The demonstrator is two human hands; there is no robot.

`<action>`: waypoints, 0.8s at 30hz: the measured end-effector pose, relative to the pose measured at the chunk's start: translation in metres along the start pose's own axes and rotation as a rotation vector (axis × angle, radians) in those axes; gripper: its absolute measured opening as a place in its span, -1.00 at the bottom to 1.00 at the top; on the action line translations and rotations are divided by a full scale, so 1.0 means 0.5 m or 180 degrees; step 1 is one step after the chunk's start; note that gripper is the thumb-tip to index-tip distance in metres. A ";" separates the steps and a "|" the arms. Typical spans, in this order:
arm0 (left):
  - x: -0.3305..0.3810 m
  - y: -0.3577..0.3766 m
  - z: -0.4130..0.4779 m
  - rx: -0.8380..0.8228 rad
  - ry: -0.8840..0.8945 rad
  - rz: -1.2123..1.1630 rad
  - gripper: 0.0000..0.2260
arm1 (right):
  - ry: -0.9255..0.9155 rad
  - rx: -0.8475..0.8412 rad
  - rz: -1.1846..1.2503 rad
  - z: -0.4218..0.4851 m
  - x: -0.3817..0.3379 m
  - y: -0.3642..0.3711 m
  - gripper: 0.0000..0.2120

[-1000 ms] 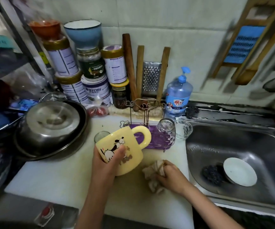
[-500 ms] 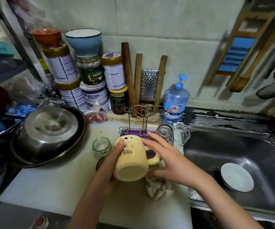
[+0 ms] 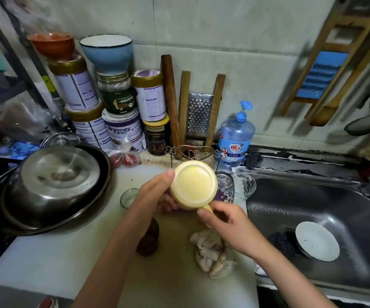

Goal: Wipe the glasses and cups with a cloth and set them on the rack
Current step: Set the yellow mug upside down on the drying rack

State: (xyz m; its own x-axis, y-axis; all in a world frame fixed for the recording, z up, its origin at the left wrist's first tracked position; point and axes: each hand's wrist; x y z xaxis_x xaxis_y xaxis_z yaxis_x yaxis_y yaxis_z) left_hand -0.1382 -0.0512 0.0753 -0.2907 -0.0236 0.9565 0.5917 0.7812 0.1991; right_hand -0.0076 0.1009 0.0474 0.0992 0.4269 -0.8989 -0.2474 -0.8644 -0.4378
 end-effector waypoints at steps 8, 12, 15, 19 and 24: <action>-0.048 0.040 0.034 0.0291 0.0124 0.0346 -0.53 | 0.0413 0.0541 0.0523 0.029 0.034 0.032 -0.82; -0.069 0.046 0.051 0.0482 0.0236 0.0711 -0.56 | 0.0419 0.0488 0.0448 0.040 0.048 0.050 -0.81; -0.078 0.051 0.051 0.0467 0.0344 0.1097 -0.50 | 0.0525 0.0506 0.0586 0.045 0.052 0.056 -0.89; -0.088 0.054 0.045 0.0510 0.0538 0.1669 -0.64 | 0.0755 0.0395 0.0686 0.045 0.068 0.072 -0.85; -0.117 0.054 0.046 0.0583 0.0463 0.1891 -0.55 | 0.0994 0.0400 0.0514 0.043 0.092 0.094 -0.88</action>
State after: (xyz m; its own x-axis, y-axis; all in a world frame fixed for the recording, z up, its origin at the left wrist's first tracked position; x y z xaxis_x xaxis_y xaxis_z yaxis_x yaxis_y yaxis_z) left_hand -0.1224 -0.0146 0.0200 0.1601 0.3721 0.9143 0.4786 0.7808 -0.4016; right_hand -0.0354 0.0857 -0.0140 0.3336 0.1693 -0.9274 -0.3983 -0.8663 -0.3014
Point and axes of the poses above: each hand's wrist, its own z-axis towards the middle knuckle, its own y-axis out of the palm, x = y × z, and after that the axes turned 7 degrees about -z, right-handed
